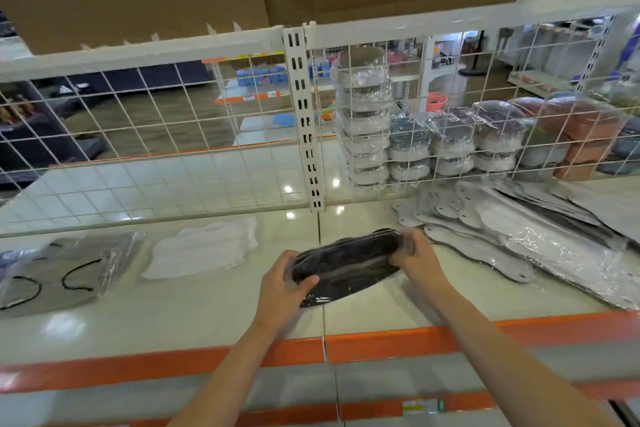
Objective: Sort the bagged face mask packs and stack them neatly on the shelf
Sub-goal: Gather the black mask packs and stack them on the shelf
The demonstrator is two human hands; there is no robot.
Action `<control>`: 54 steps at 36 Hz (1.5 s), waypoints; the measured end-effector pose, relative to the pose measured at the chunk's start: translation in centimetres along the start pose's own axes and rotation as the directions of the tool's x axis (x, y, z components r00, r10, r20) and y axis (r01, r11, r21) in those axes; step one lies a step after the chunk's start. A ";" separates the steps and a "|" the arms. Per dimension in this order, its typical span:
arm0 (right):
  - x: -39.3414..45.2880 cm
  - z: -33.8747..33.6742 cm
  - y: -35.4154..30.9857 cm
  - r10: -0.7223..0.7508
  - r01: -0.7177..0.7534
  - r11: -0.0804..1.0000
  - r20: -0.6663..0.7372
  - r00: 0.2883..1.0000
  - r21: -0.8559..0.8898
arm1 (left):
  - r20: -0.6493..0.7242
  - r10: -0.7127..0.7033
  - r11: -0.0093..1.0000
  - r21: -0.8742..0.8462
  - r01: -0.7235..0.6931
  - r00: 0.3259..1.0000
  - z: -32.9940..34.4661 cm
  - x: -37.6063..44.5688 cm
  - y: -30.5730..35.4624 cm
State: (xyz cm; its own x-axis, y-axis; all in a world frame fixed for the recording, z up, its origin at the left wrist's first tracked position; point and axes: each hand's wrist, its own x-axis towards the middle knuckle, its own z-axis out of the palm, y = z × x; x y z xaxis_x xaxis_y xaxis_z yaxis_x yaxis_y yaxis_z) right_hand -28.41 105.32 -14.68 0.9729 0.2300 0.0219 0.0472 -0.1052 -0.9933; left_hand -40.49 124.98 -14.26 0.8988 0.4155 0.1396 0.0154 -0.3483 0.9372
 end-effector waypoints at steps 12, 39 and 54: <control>0.4 -0.2 -0.4 0.065 -0.064 0.997 -0.017 0.998 0.047 | -0.045 -0.076 0.996 -0.058 0.073 0.996 -1.0 1.2 0.5; 1.7 16.7 -8.6 0.220 -0.198 0.975 0.504 0.835 -0.097 | -0.156 -0.345 0.938 -0.045 0.342 0.926 -22.1 2.7 -1.5; -6.7 46.5 -12.0 0.214 0.174 0.909 0.780 0.588 -0.380 | -0.463 -0.289 0.718 0.473 0.510 0.838 -47.7 -3.8 -10.0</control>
State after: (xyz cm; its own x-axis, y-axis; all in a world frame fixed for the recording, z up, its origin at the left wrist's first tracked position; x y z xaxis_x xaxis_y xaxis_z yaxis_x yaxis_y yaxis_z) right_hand -46.02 150.07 -8.18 0.4052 0.8678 -0.2877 0.2980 -0.4229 -0.8558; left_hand -64.92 166.98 -8.87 0.5453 0.8382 -0.0060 0.6769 -0.4361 0.5930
